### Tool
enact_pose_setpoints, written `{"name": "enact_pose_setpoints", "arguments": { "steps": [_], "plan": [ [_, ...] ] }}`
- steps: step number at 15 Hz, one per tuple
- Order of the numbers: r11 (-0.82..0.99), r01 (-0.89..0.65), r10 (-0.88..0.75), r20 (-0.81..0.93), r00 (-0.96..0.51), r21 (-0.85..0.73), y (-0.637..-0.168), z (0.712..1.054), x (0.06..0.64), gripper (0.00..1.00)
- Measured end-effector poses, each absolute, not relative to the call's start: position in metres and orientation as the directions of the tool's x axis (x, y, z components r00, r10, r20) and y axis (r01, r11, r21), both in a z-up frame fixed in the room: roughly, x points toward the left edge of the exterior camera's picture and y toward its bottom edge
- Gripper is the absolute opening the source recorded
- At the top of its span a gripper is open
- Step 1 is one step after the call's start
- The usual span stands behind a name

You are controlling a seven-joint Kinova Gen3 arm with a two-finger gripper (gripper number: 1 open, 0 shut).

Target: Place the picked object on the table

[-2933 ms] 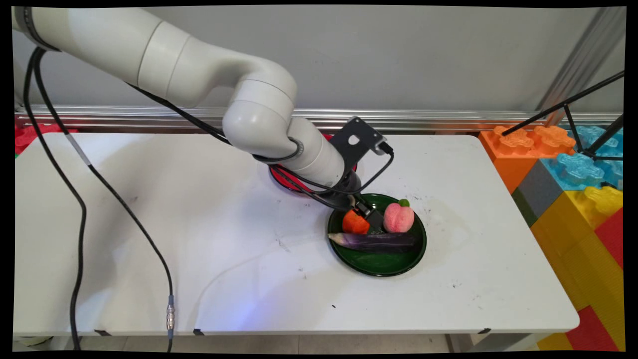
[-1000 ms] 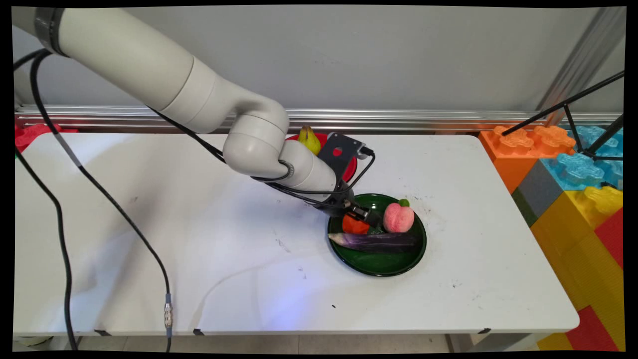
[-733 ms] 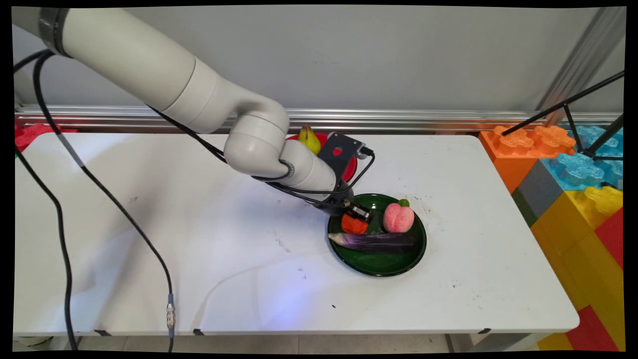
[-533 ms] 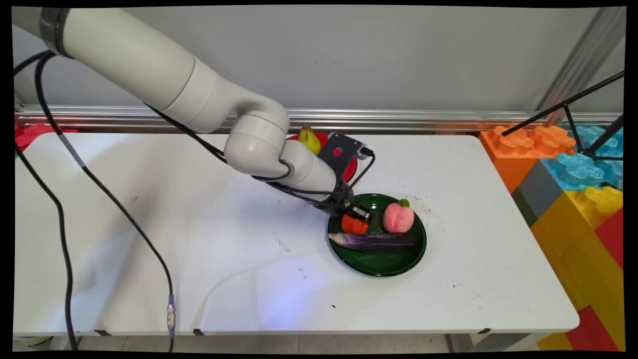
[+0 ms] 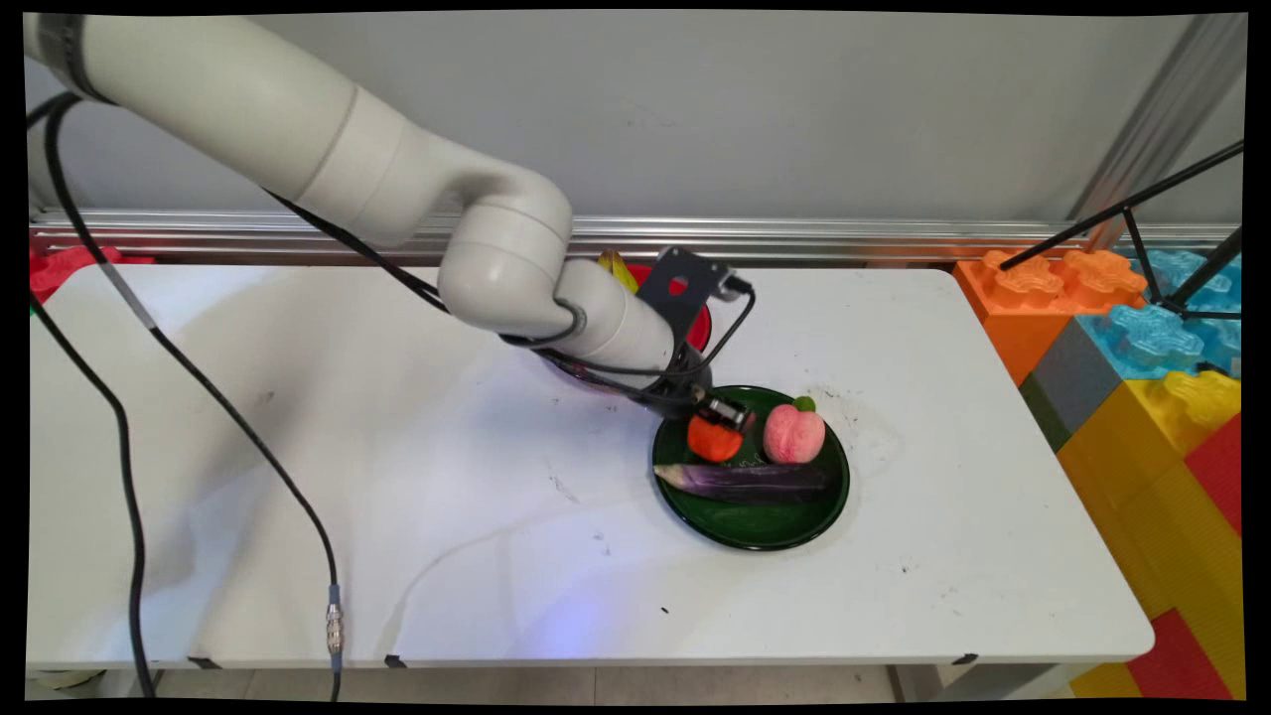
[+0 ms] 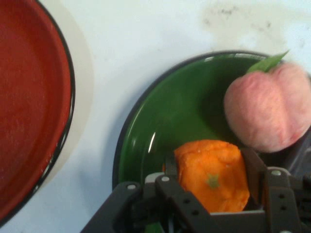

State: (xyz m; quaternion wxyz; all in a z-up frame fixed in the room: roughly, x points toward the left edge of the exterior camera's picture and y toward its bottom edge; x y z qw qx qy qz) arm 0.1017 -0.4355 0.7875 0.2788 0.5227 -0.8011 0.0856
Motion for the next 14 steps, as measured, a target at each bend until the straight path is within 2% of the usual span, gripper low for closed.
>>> {"name": "enact_pose_setpoints", "arguments": {
  "steps": [9,14],
  "plan": [
    [0.465,-0.869,-0.760,0.579,-0.295,0.168,-0.425,0.855,0.105,0.00],
    [0.530,-0.832,-0.728,0.591,-0.348,0.163,-0.408,0.887,0.132,0.00]
  ]
}}
